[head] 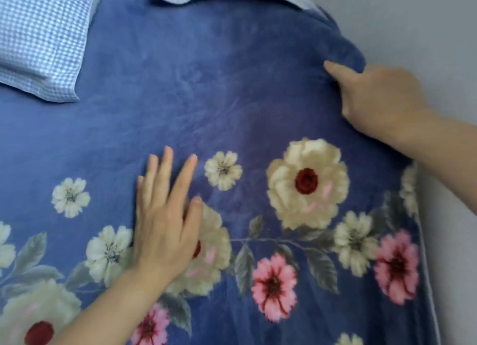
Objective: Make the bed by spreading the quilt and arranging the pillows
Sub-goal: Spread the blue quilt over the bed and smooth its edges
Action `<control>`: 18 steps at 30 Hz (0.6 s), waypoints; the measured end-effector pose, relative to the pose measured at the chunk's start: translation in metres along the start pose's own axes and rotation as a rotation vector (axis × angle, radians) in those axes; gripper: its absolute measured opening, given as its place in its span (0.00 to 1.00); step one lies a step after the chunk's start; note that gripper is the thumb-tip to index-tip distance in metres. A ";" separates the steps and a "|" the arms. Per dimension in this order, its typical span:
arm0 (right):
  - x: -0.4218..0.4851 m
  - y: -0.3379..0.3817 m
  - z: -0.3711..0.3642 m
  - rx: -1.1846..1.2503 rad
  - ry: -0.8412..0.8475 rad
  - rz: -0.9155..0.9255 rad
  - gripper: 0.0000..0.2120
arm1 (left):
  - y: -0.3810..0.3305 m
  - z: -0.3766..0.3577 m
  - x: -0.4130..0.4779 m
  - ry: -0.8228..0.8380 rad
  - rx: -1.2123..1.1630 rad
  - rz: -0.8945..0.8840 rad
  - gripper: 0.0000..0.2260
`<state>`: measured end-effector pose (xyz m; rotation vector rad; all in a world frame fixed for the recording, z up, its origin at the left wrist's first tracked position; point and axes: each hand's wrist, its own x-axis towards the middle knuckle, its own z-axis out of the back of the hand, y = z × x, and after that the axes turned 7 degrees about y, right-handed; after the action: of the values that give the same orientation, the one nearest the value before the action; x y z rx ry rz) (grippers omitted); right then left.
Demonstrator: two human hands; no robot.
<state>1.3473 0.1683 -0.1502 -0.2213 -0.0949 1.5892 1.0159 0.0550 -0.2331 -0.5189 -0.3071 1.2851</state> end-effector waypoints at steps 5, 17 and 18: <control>-0.020 0.038 -0.080 0.102 0.334 -0.288 0.31 | 0.039 -0.002 -0.001 0.208 0.214 0.084 0.27; -0.230 0.083 -0.086 0.496 0.189 -0.471 0.23 | -0.036 -0.058 -0.069 0.240 0.241 -0.106 0.24; -0.252 0.092 -0.082 0.490 0.192 -0.468 0.22 | -0.046 -0.065 -0.080 0.260 0.238 -0.132 0.24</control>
<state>1.2775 -0.0919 -0.2276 0.0338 0.3664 1.0774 1.0653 -0.0437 -0.2582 -0.4481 0.0295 1.0935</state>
